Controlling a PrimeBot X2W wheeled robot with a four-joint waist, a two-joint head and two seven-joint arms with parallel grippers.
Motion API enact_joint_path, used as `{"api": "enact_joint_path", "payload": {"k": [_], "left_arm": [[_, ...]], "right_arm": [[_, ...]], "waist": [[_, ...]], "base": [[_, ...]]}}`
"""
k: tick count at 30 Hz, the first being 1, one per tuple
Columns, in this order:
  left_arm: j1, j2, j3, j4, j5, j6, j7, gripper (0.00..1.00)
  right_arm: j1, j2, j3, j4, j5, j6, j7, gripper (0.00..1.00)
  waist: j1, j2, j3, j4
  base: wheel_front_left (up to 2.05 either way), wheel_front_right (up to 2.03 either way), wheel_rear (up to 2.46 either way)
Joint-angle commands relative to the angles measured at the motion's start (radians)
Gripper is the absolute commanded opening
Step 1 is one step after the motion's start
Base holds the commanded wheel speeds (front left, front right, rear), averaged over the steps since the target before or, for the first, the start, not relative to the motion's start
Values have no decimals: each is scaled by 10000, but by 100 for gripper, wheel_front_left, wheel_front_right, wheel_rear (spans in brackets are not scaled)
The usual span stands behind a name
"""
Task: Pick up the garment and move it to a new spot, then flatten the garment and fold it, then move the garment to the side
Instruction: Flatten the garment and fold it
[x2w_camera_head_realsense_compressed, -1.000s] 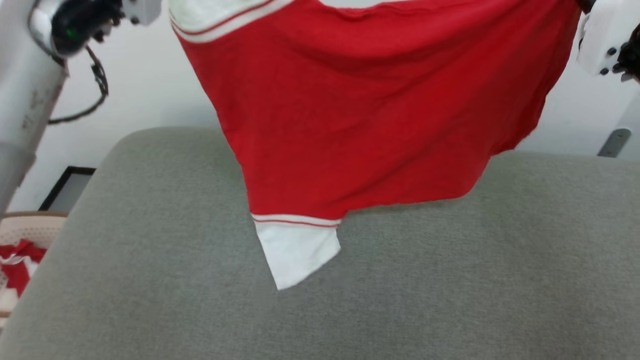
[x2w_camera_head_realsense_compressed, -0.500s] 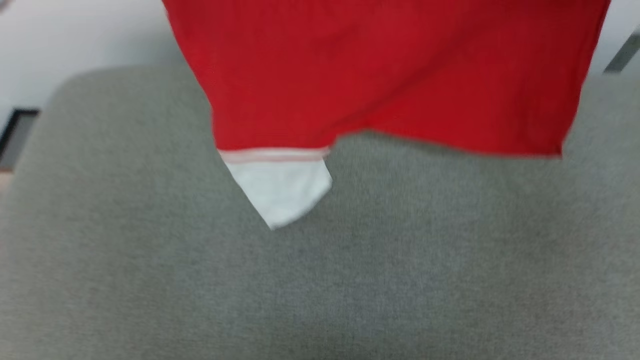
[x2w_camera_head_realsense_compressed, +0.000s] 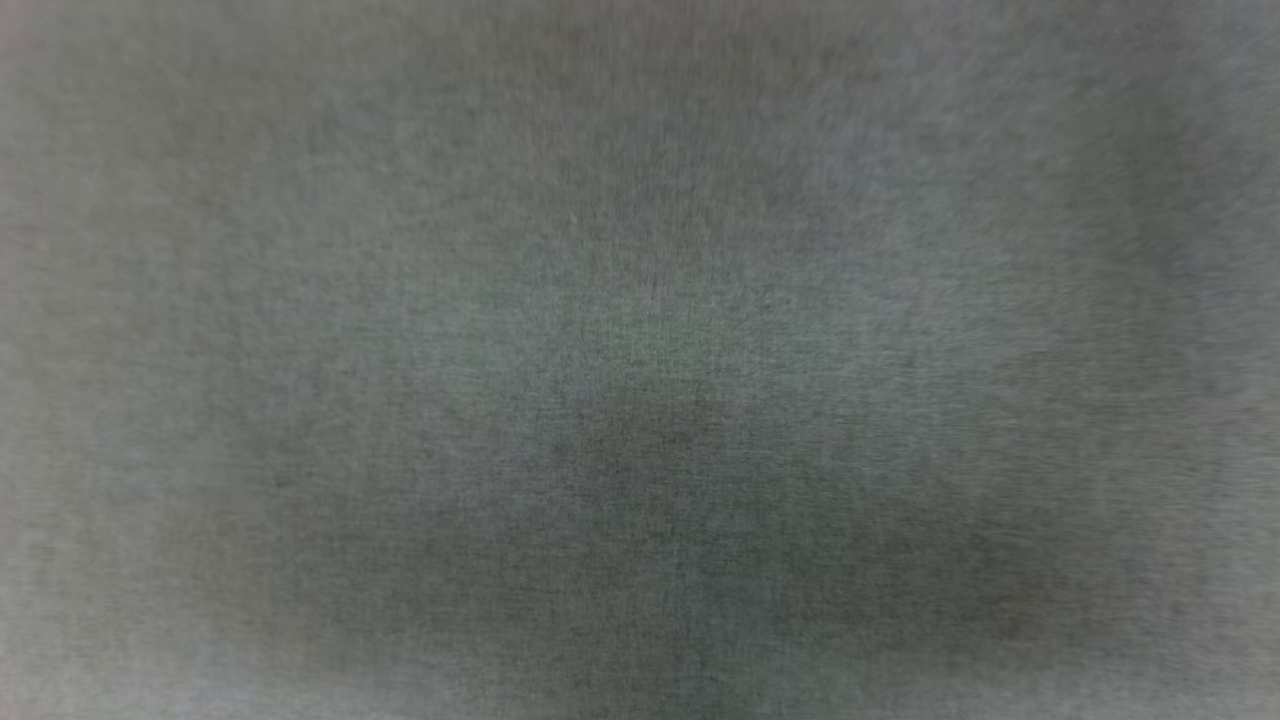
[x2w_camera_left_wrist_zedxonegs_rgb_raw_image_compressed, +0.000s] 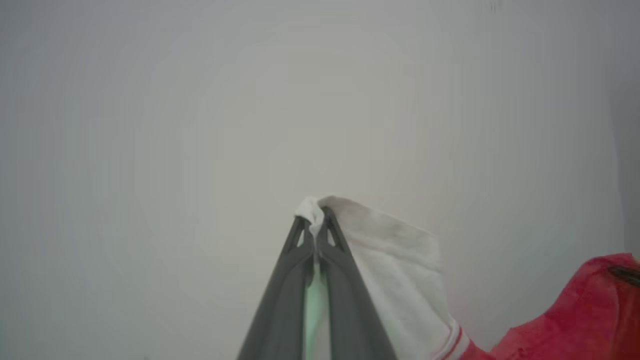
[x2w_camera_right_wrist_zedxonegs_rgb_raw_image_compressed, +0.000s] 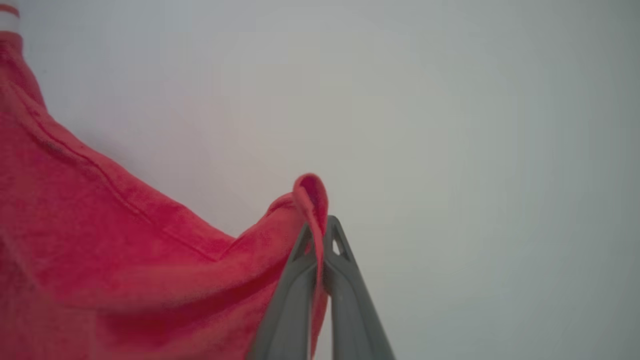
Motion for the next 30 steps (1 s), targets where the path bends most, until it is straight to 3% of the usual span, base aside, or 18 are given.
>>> {"api": "enact_joint_path", "payload": {"k": [1, 6, 9, 12, 16, 20, 24, 27, 30], "left_arm": [[438, 91, 188, -118, 49, -50, -35, 0], [2241, 51, 378, -140, -50, -164, -41, 0], [3225, 14, -36, 91, -284, -231, 136, 0], [3928, 42, -475, -2, -496, -244, 633, 0], [5220, 563, -1332, -707, -1242, -226, 1911, 0], [6639, 1160, -1983, -1627, -1906, -227, 2996, 0], [8248, 1864, -2313, -2643, -2519, -147, 3876, 0], [9491, 2366, -2436, -3684, -2989, 271, 4346, 0], [10802, 2968, -2507, -4868, -3407, 988, 4535, 0]], "right_arm": [[252, 53, 2, 336, 77, -10, -55, 0], [966, -93, 346, 1657, 422, -10, 110, 0], [1491, -206, 582, 2150, 1003, -10, 232, 0], [1896, -279, 745, 2303, 1507, -10, 287, 0], [2894, -377, 1412, 2223, 2603, -10, 789, 0], [4330, -808, 2501, 1305, 4170, -10, 1746, 0], [6011, -1925, 3557, -435, 5743, -10, 2439, 0], [7315, -2856, 4144, -1676, 6675, -12, 2861, 0], [8506, -3650, 4327, -2654, 7373, -10, 3192, 0]], "waist": [[0, 0, 1236, 387], [0, 0, 852, 771], [0, 0, 448, 914], [0, 0, 98, 989], [0, 0, -721, 1026], [0, 0, -1571, 1030], [0, 0, -2349, 1001], [0, 0, -2855, 987], [0, 0, -3282, 950]], "base": [[0, 0, 0], [0, 0, 0], [0, 0, 0], [0, 0, 0], [0, 0, 0], [0, 0, 0], [0, 0, 0], [0, 0, 0], [0, 0, 0]]}}
